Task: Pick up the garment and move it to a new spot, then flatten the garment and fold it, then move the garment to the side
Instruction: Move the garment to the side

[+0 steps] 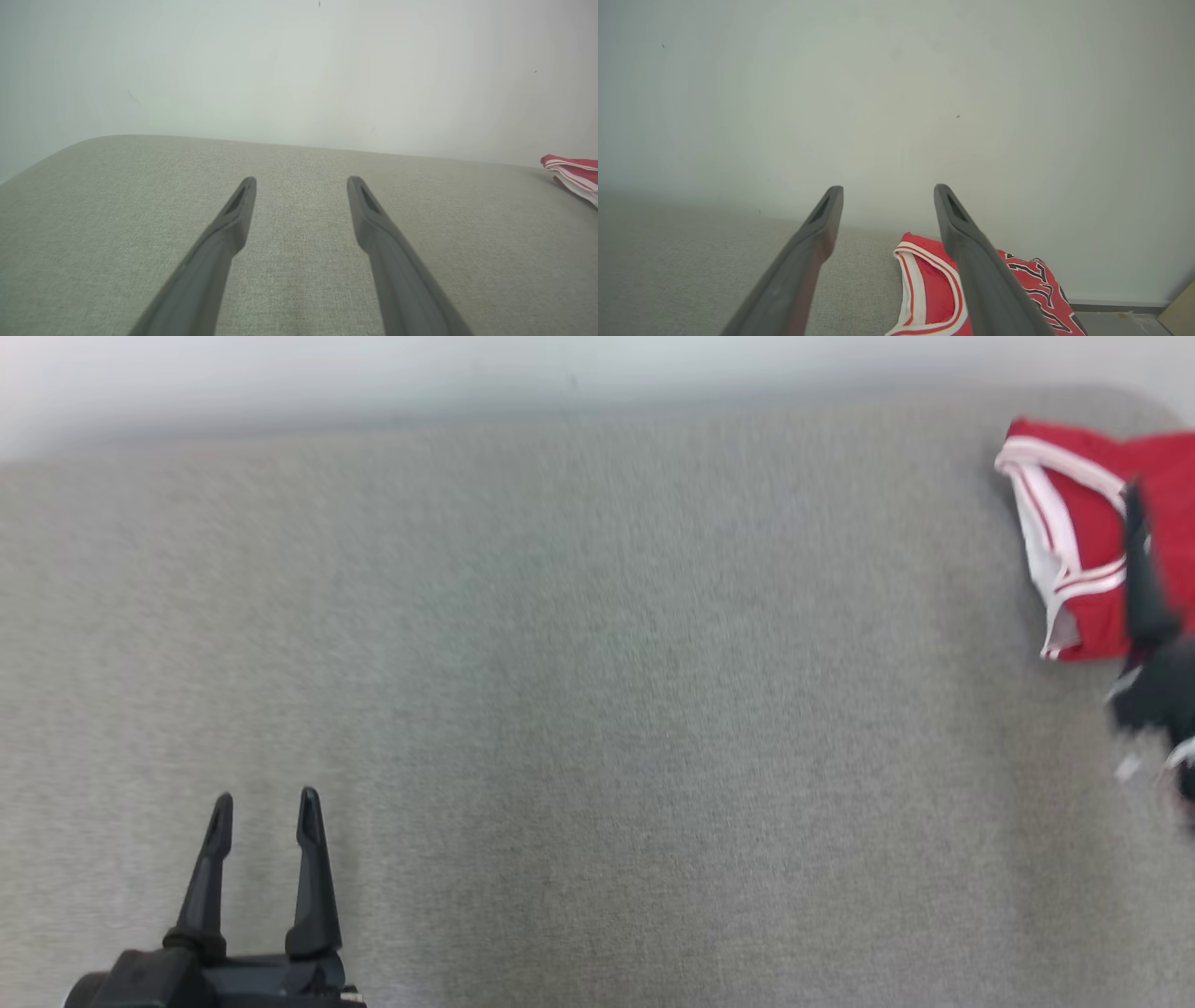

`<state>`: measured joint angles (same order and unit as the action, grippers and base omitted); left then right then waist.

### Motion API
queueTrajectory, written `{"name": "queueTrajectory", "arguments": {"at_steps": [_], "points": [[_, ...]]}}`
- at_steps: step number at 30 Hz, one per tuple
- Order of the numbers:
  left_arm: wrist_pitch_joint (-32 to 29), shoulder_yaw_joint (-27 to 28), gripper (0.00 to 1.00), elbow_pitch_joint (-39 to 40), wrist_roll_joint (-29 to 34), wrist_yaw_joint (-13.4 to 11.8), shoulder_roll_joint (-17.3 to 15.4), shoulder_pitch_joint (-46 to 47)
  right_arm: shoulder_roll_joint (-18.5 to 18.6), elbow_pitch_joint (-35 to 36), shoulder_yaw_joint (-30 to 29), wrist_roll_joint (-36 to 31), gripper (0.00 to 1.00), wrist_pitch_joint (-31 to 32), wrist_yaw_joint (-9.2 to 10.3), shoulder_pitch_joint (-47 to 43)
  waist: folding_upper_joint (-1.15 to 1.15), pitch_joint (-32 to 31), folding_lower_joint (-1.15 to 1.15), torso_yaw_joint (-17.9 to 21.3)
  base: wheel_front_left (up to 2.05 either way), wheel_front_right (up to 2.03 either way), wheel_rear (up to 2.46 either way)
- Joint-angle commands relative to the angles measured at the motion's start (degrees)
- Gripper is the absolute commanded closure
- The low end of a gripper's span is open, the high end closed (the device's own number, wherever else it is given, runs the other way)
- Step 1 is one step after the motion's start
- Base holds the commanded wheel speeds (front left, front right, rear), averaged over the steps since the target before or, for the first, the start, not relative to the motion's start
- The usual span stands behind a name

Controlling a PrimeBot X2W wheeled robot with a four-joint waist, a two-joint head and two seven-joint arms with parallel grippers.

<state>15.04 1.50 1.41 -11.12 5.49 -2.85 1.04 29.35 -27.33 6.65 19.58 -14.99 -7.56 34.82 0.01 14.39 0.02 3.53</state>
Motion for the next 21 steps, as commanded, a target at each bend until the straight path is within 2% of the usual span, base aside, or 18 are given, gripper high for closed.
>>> {"name": "queueTrajectory", "arguments": {"at_steps": [1, 9, 21], "points": [[0.17, -0.07, 0.00, -0.31, -0.79, 0.03, -0.06, -1.17, -1.82, 1.66, -1.37, -0.96, 0.00, -0.21, 0.19, -3.78, -0.01, -6.01, -0.02, -2.76, 0.00, 0.00, 0.00], [0.17, 0.72, 0.00, -2.42, -0.90, 0.36, -0.07, -3.75, -11.62, 12.29, -5.65, -3.43, 0.00, -0.22, 0.19, -21.46, -0.01, -9.74, -0.02, -3.31, 0.00, 0.00, 0.00], [0.17, 1.43, 0.00, -5.16, 0.22, 0.39, -0.07, -6.11, -21.11, 22.34, -8.73, -5.18, 0.00, 1.22, 0.19, -36.86, -0.01, -13.76, -0.02, -3.03, 0.00, 0.00, 0.00]]}}
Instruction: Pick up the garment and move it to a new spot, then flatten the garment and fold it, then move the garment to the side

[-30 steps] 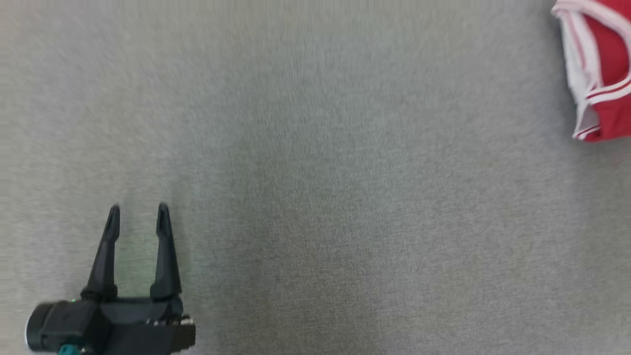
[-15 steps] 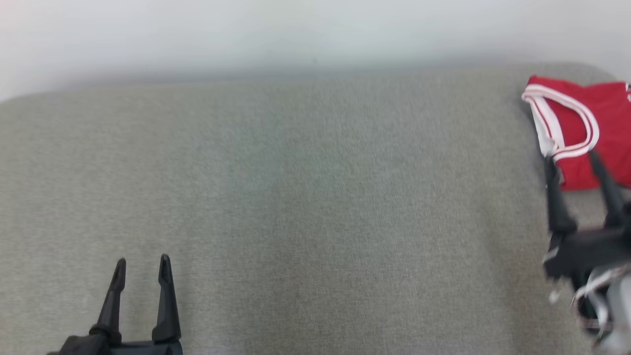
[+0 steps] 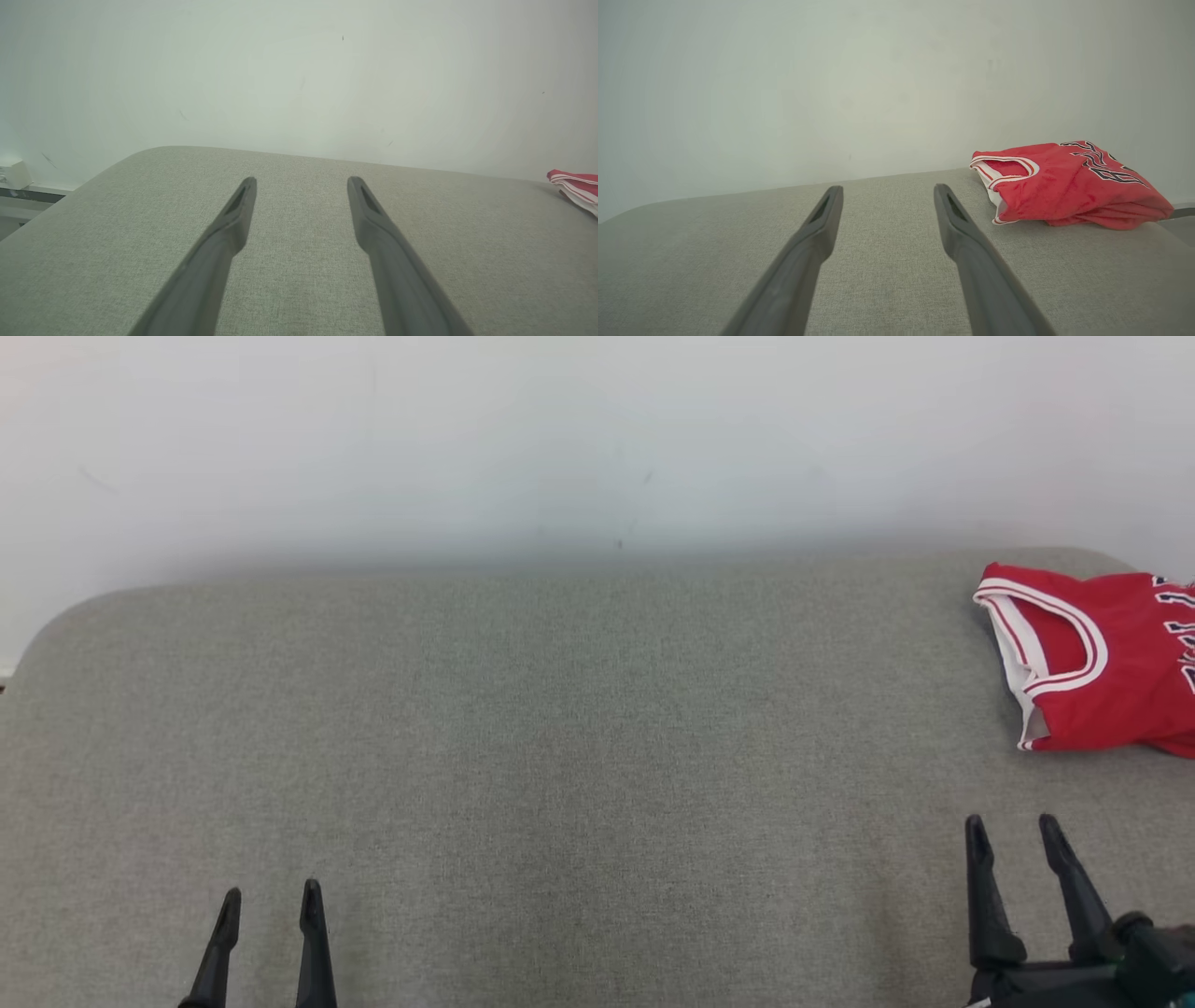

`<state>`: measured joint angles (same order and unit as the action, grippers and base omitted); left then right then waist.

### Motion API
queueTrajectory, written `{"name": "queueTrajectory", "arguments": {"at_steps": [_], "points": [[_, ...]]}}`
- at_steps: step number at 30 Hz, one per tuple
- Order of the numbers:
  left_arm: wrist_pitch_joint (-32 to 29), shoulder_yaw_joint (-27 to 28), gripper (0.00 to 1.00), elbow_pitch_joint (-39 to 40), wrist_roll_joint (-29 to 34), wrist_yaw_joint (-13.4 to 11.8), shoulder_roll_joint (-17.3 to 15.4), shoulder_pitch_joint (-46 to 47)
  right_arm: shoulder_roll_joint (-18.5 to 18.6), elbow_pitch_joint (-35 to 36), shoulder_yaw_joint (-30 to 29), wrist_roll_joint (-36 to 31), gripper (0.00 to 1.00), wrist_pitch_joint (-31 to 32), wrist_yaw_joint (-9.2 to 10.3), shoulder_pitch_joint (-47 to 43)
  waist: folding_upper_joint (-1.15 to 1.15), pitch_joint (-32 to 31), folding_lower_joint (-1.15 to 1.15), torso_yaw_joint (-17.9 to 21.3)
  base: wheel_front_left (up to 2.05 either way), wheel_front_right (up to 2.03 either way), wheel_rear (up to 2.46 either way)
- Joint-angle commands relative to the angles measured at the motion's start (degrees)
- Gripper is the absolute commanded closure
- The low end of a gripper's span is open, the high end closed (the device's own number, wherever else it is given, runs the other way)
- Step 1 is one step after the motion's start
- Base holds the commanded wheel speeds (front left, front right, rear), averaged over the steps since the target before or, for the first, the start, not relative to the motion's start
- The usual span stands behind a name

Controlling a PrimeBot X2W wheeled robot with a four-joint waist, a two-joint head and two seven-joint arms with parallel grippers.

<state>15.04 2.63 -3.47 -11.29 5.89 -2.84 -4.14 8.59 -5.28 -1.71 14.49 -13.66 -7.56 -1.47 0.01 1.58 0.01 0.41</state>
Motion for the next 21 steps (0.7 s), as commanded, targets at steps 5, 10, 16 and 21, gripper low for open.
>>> {"name": "queueTrajectory", "arguments": {"at_steps": [5, 10, 16, 21], "points": [[0.17, 0.60, 0.00, -1.20, 0.54, 0.19, -0.07, -1.40, -2.11, 1.25, -0.02, -0.35, 0.00, 0.57, 0.19, -3.01, -0.01, -1.93, -0.01, 0.24, 0.00, 0.00, 0.00], [0.17, 0.39, 0.00, -2.66, 0.18, 0.40, -0.08, -1.20, -2.68, 1.19, 1.22, -1.02, 0.00, 0.91, 0.19, -3.40, -0.01, -2.52, -0.01, -0.06, 0.00, 0.00, 0.00], [0.17, 0.02, 0.00, -3.55, 0.37, 0.56, -0.08, -0.91, -2.97, 0.64, 1.80, -1.55, 0.00, 0.70, 0.19, -3.19, -0.01, -2.85, -0.01, -0.42, 0.00, 0.00, 0.00], [0.17, 0.31, 0.00, -3.77, 0.57, 0.50, -0.08, -0.74, -2.74, 0.28, 1.94, -1.48, 0.00, 0.58, 0.19, -3.16, -0.01, -2.74, -0.01, -0.50, 0.00, 0.00, 0.00]]}}
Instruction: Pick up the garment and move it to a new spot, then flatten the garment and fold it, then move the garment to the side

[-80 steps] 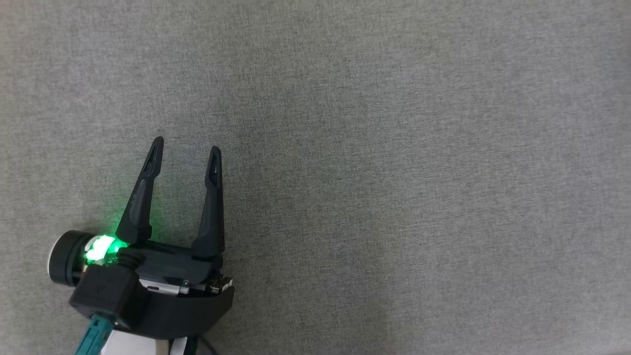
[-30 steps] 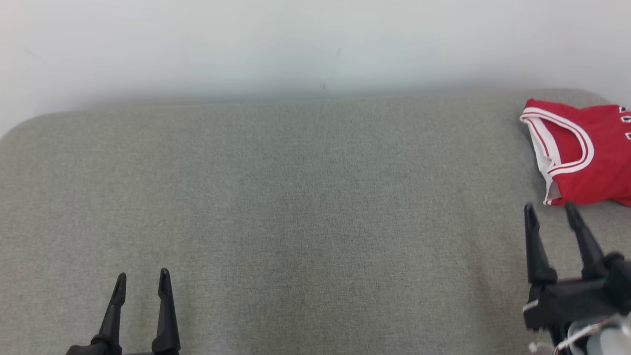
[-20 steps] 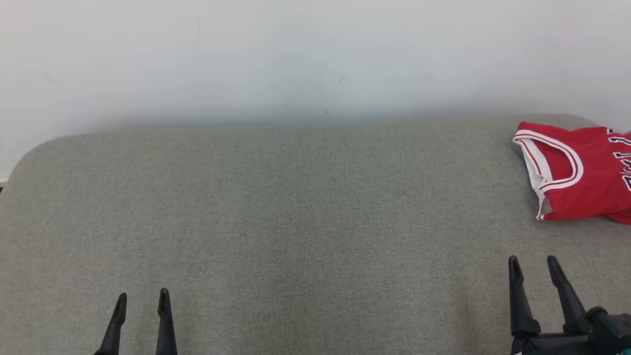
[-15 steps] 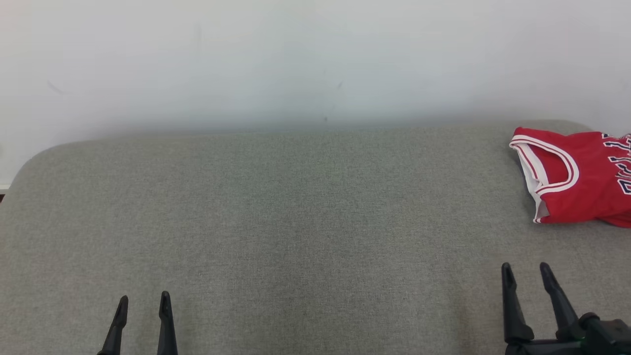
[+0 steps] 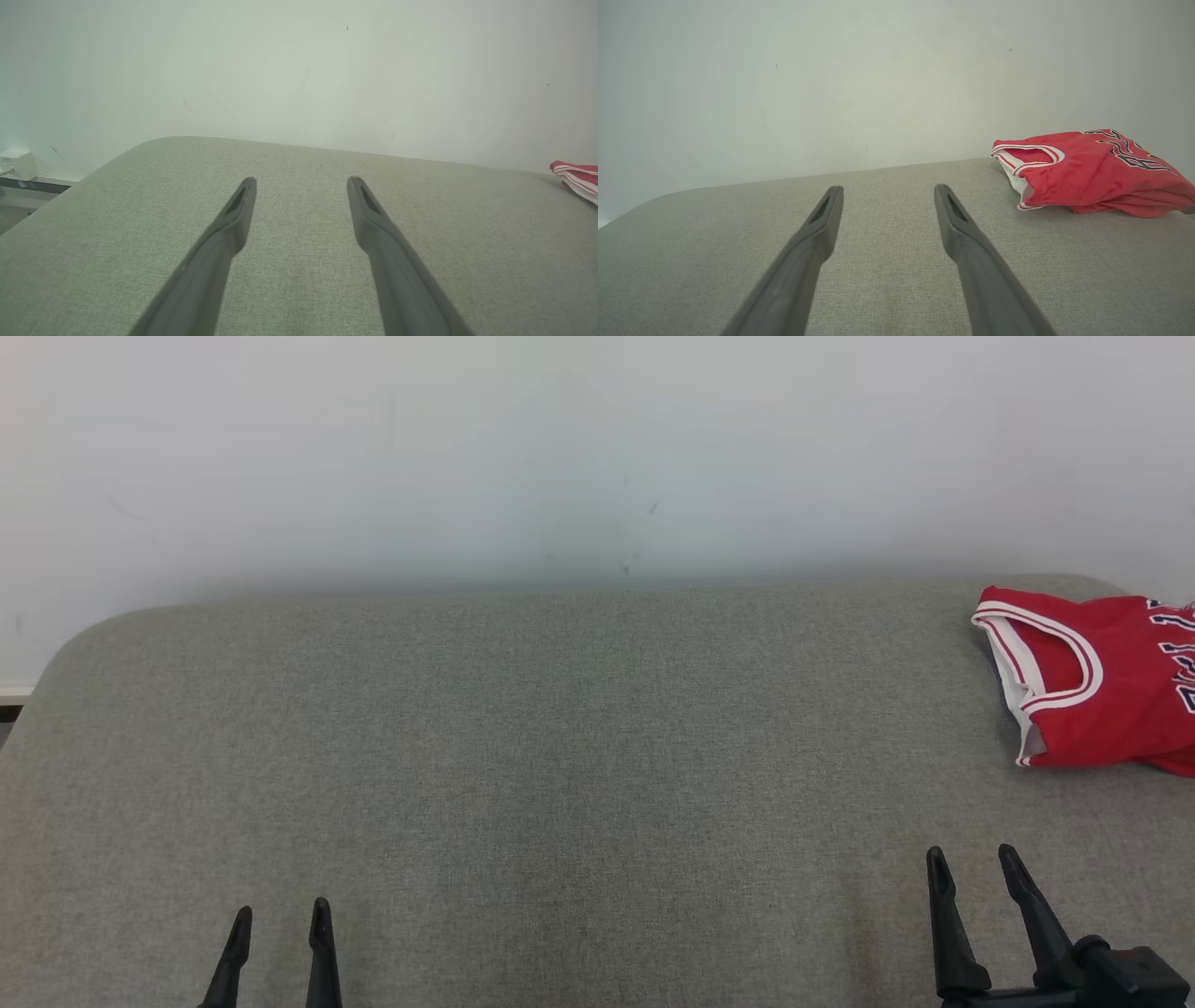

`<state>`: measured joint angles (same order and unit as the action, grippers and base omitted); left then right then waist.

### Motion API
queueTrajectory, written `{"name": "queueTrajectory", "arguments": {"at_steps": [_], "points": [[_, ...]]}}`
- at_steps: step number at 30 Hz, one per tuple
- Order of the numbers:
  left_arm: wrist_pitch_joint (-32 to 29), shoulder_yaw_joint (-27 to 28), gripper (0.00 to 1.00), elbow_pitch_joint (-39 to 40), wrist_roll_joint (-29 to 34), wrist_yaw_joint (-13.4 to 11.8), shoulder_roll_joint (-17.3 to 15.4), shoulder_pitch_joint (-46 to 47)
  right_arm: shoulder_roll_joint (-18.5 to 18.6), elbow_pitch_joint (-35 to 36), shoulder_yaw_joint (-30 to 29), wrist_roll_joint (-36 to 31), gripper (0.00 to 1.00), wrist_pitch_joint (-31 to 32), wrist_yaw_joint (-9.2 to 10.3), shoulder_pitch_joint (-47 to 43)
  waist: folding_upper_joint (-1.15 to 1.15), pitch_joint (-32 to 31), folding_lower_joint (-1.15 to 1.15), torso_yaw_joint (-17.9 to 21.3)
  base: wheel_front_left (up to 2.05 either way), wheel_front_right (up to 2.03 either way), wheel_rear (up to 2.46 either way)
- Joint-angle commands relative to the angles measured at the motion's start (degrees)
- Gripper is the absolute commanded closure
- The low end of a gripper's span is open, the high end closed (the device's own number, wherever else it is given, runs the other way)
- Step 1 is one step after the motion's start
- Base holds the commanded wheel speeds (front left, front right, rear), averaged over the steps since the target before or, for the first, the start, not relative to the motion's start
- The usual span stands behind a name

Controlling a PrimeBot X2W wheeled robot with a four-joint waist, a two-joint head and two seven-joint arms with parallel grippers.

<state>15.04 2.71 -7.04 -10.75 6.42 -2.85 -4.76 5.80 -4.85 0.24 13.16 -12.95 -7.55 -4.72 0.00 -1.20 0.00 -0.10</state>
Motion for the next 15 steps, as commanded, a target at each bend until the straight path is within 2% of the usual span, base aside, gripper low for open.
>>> {"name": "queueTrajectory", "arguments": {"at_steps": [1, 6, 7, 10, 15], "points": [[0.17, 0.29, 0.00, -0.27, 0.08, -0.04, -0.07, -0.06, 0.08, -0.18, -0.05, -0.15, 0.00, -0.15, 0.18, 0.12, 0.00, 0.05, 0.00, 0.02, 0.00, 0.00, 0.00], [0.17, 0.77, 0.00, -0.11, 0.61, -0.66, -0.07, 0.15, 0.22, -0.52, 0.05, 0.23, 0.00, -0.29, 0.18, 0.08, 0.00, 0.13, 0.00, 0.06, 0.00, 0.00, 0.00], [-0.01, 0.62, 1.00, -0.24, 0.31, -0.54, 0.02, 0.08, 0.06, -0.47, 0.07, 0.12, 1.00, -0.15, 0.00, 0.02, 0.00, 0.13, -0.01, 0.06, 0.00, 0.00, 0.00], [-0.21, 0.59, 1.00, -1.96, 0.29, -0.52, 0.30, -0.09, -0.14, -2.20, 0.25, 0.12, 1.00, -0.10, -0.01, -0.50, 0.00, 0.13, -0.01, 0.06, 0.00, 0.00, 0.00], [-1.76, 1.17, 1.00, -2.72, -4.20, -0.43, 0.27, 0.97, -0.24, -2.45, 0.02, 4.66, 1.00, 0.84, -0.01, 0.06, 0.00, 0.17, -0.01, 0.06, 0.00, 0.00, 0.00]]}}
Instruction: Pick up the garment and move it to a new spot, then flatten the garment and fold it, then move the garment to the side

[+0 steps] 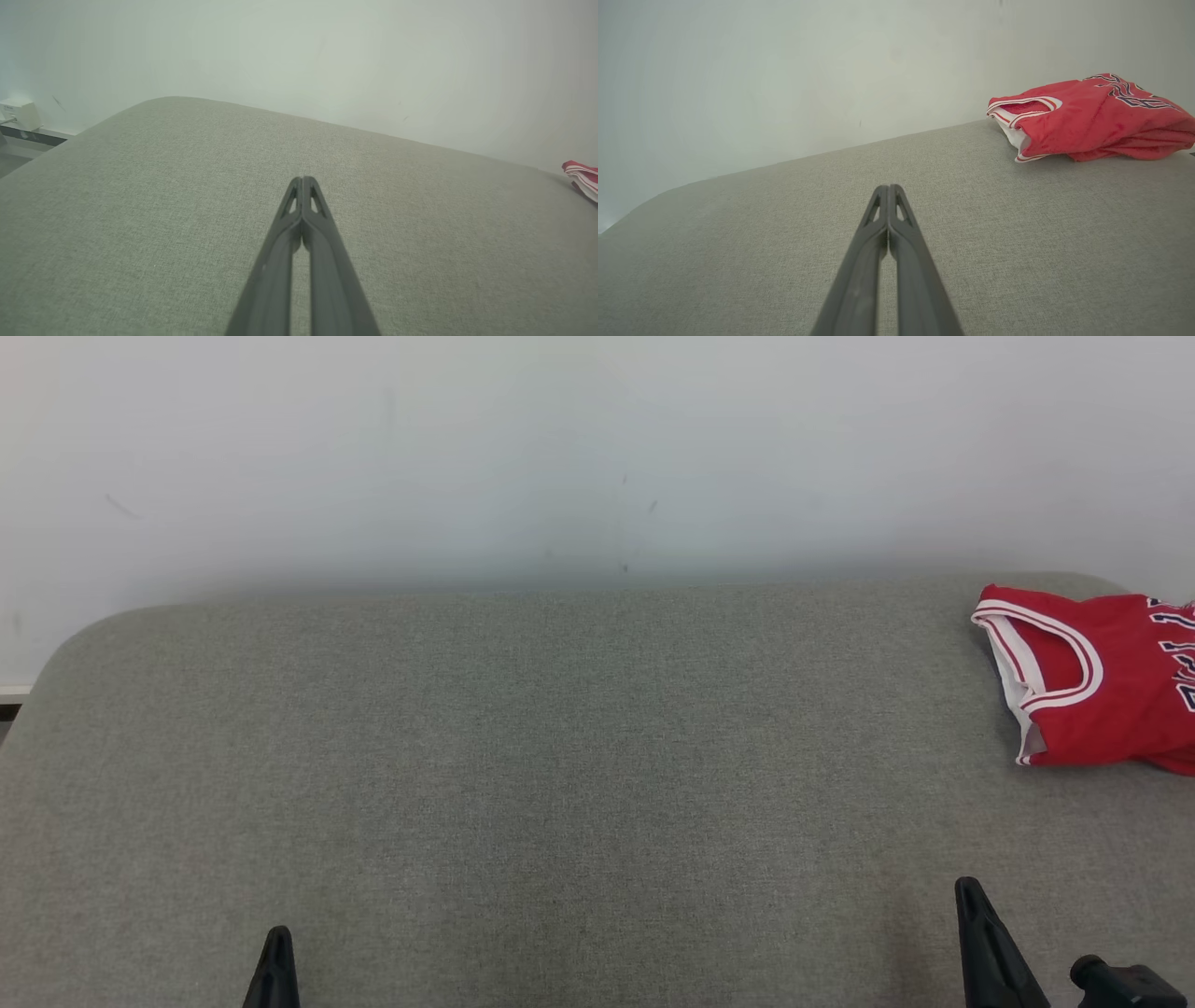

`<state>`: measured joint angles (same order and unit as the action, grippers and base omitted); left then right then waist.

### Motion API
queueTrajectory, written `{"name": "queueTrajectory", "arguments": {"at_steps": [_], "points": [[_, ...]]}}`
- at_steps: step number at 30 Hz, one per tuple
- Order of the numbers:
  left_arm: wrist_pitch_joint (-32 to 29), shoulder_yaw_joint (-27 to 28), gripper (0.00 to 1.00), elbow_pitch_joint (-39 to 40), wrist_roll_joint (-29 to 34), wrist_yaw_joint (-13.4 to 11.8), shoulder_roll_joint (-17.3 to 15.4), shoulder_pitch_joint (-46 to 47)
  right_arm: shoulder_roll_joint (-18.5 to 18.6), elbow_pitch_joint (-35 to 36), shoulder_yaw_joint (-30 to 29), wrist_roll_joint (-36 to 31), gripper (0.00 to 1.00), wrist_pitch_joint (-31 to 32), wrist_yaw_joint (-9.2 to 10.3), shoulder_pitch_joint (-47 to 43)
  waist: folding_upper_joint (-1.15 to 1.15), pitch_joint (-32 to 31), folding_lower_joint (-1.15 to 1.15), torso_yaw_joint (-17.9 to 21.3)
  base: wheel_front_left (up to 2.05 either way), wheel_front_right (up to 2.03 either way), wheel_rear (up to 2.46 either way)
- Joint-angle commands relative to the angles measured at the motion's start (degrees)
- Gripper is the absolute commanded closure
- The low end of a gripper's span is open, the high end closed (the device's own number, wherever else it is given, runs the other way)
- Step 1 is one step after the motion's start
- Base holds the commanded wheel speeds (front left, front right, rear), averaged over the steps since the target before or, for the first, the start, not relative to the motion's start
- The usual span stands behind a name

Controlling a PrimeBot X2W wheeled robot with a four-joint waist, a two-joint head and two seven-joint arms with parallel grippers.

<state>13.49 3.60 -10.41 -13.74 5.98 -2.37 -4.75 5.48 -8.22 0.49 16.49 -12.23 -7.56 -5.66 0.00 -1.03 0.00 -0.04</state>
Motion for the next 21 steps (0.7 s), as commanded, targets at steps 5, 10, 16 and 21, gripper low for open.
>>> {"name": "queueTrajectory", "arguments": {"at_steps": [5, 10, 16, 21], "points": [[-1.78, 0.39, 1.00, 0.45, -7.80, 0.14, -0.24, 1.74, 0.01, 0.34, -0.65, 7.81, 1.00, 1.59, 0.01, 2.00, 0.00, 0.06, 0.00, 0.00, 0.00, 0.00, 0.00], [-2.98, 0.46, 1.00, 0.30, -12.91, 0.25, -0.27, 2.35, -0.07, -0.11, -0.99, 12.80, 1.00, 2.72, 0.02, 2.77, 0.00, 0.11, 0.00, 0.00, 0.00, 0.00, 0.00], [-4.41, 0.63, 1.00, 0.03, -18.67, 0.38, -0.31, 3.09, -0.18, -0.58, -1.38, 18.45, 1.00, 4.00, 0.02, 3.58, 0.00, 0.17, 0.00, 0.01, 0.00, 0.00, 0.00], [-5.57, 0.80, 1.00, -0.20, -23.17, 0.48, -0.34, 3.74, -0.28, -0.93, -1.70, 22.86, 1.00, 5.02, 0.03, 4.27, 0.00, 0.22, 0.00, 0.01, 0.00, 0.00, 0.00]]}}
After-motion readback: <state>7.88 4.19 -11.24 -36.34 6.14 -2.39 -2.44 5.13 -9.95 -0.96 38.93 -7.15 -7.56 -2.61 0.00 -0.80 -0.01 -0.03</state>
